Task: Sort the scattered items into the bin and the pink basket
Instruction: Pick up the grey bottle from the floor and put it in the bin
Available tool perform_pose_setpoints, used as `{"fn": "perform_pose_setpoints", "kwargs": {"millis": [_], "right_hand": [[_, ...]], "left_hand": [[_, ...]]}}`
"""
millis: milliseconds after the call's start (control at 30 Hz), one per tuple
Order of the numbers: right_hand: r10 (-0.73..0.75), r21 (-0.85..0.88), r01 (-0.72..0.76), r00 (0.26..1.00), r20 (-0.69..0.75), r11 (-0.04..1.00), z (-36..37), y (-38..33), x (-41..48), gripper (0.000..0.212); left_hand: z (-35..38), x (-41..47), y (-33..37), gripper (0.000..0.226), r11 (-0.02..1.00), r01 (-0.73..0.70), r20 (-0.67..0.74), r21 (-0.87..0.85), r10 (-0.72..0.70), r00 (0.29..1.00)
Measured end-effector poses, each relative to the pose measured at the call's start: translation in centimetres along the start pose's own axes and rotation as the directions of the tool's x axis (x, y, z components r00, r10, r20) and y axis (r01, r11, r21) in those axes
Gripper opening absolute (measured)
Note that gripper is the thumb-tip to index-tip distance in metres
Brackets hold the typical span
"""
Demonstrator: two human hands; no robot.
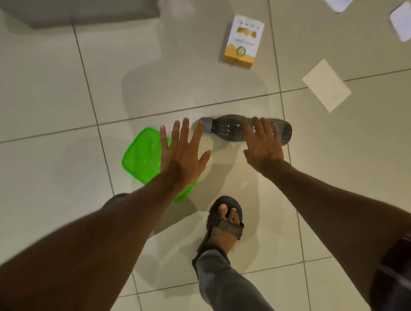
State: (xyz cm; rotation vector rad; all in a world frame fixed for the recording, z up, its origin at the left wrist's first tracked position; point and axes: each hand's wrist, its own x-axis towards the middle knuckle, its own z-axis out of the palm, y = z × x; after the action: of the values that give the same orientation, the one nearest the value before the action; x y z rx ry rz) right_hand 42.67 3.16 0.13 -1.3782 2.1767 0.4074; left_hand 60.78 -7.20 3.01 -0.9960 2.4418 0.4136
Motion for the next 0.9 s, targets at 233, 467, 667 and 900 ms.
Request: {"fn": "perform_pose_setpoints", "kwargs": {"millis": [233, 467, 667, 900], "right_hand": [[-0.066, -0.009, 0.066, 0.998, -0.002, 0.998, 3.8, 1.5, 4.6, 0.1], [-0.113, -0.154, 0.116, 0.993, 0.028, 0.981, 4.7, 1.9, 5.9, 0.11], [-0.058, -0.113, 0.06, 0.998, 0.024, 0.992, 0.2, 1.4, 2.3, 0.104], [0.006, 0.075, -0.003, 0.999, -0.038, 0.997, -7.4, -2.8, -2.5, 0.1]], "left_hand": [[6.1, 1.5, 0.5, 0.071, 0.997, 0.046, -0.037, -0.065, -0.049, 0.998], [7.6, 1.9, 0.0, 0.07, 0.992, 0.094, -0.016, -0.088, -0.096, 0.995], [3.5, -0.5, 0.5, 0.071, 0.977, 0.138, -0.037, -0.164, -0.146, 0.989], [-3.8, -4.9, -1.3, 0.07, 0.967, 0.153, -0.111, -0.204, -0.178, 0.978]]}}
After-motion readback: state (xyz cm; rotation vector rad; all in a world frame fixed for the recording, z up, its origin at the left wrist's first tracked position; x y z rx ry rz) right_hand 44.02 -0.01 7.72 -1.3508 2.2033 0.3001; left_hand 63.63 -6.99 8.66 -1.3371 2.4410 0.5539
